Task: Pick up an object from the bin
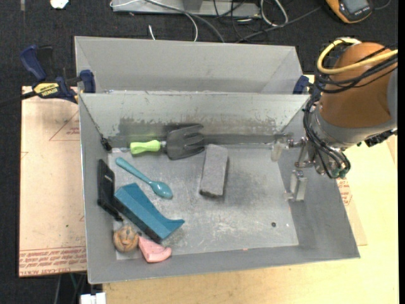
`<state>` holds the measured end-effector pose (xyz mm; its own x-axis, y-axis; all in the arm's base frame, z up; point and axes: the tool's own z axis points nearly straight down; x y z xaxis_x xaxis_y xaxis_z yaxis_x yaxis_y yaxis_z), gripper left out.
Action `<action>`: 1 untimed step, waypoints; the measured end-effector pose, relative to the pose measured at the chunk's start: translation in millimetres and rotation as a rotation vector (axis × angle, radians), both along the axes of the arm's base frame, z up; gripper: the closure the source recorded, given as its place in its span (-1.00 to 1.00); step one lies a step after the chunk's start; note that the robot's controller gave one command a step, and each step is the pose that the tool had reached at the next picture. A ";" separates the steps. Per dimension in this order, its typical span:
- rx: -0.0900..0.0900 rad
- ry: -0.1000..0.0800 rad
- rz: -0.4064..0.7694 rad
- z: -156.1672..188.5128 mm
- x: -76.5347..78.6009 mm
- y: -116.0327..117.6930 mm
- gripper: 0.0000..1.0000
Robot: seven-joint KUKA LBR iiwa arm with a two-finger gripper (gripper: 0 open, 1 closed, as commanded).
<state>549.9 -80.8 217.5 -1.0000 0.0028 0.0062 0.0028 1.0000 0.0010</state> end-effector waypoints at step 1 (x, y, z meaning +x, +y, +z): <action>-0.001 -0.008 0.003 4.4 1.6 0.3 -1.00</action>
Offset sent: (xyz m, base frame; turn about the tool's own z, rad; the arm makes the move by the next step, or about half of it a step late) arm 0.0505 0.0985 -0.0692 -0.3140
